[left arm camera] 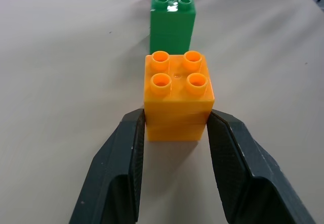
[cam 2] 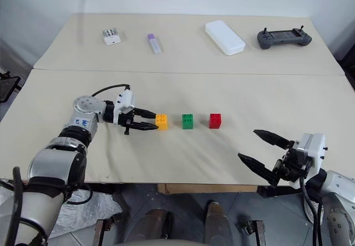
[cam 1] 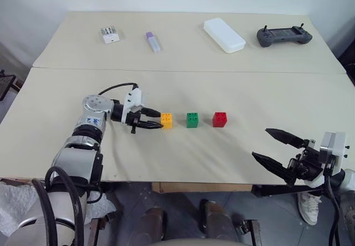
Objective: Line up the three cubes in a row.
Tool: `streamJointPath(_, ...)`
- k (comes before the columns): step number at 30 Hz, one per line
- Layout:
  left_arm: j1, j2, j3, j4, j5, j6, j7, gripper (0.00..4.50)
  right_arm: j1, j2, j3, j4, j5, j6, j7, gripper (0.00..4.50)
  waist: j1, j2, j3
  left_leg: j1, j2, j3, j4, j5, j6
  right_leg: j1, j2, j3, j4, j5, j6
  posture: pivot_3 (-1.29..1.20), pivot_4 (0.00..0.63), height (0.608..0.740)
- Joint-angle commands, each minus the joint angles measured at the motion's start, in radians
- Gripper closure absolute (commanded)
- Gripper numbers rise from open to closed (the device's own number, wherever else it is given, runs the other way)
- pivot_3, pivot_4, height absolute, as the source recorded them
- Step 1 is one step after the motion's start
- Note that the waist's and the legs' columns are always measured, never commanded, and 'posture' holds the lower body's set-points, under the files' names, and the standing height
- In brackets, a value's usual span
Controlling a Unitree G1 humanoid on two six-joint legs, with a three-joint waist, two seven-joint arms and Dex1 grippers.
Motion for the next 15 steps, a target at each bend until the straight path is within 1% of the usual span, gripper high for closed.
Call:
streamJointPath(1,-0.019,0.012,0.015,0.012,0.013,-0.002,0.003,2.81,-0.011,-0.009,-0.007,-0.027,0.022,0.001,0.004,0.0,0.0,0.0,0.0,0.0,0.0,0.0,0.0,0.0,0.0,0.0,0.0,0.0,0.0,0.0,0.0,0.0,0.15,0.74)
streamJointPath(3,-0.023,0.014,0.019,0.014,0.009,0.02,-0.017,2.81,-0.019,-0.01,0.003,-0.024,0.019,0.002,0.008,0.0,0.0,0.0,0.0,0.0,0.0,0.0,0.001,0.0,0.0,0.0,0.0,0.0,0.0,0.0,0.0,0.0,0.15,0.74)
streamJointPath(7,-0.024,0.018,0.021,0.009,0.011,0.015,-0.03,1.72,-0.034,-0.011,0.015,-0.01,0.016,0.001,0.023,0.0,0.0,0.0,0.0,0.0,0.0,0.0,0.001,0.0,0.0,0.0,0.0,0.0,0.001,0.0,0.0,0.0,0.15,0.74)
streamJointPath(9,-0.032,0.025,0.051,0.002,-0.02,0.038,-0.044,1.1,-0.056,-0.013,0.032,0.009,0.009,-0.004,0.041,0.0,0.0,0.0,0.0,0.0,0.0,0.0,0.001,0.0,0.0,0.0,0.0,0.0,0.001,0.0,0.0,0.0,0.15,0.74)
streamJointPath(12,-0.025,0.059,0.103,-0.029,-0.069,0.043,-0.091,0.17,-0.107,-0.023,0.063,0.065,-0.007,-0.026,0.092,0.0,-0.005,0.0,0.0,0.0,0.0,0.0,0.001,0.0,0.0,0.0,0.0,0.0,0.001,0.0,0.0,0.0,0.15,0.74)
streamJointPath(13,-0.02,0.068,0.115,-0.037,-0.079,0.048,-0.104,0.01,-0.12,-0.024,0.069,0.08,-0.012,-0.033,0.106,0.0,-0.006,0.0,0.0,0.0,0.0,0.0,0.001,0.0,0.0,0.0,0.0,0.0,0.001,0.0,0.0,0.0,0.15,0.74)
streamJointPath(15,0.018,0.102,0.141,-0.075,-0.111,0.067,-0.137,0.01,-0.162,-0.027,0.086,0.146,-0.031,-0.066,0.153,0.0,-0.009,0.0,0.0,0.0,0.001,0.0,0.001,0.0,0.0,0.0,0.0,0.0,0.002,0.0,0.0,0.0,0.15,0.74)
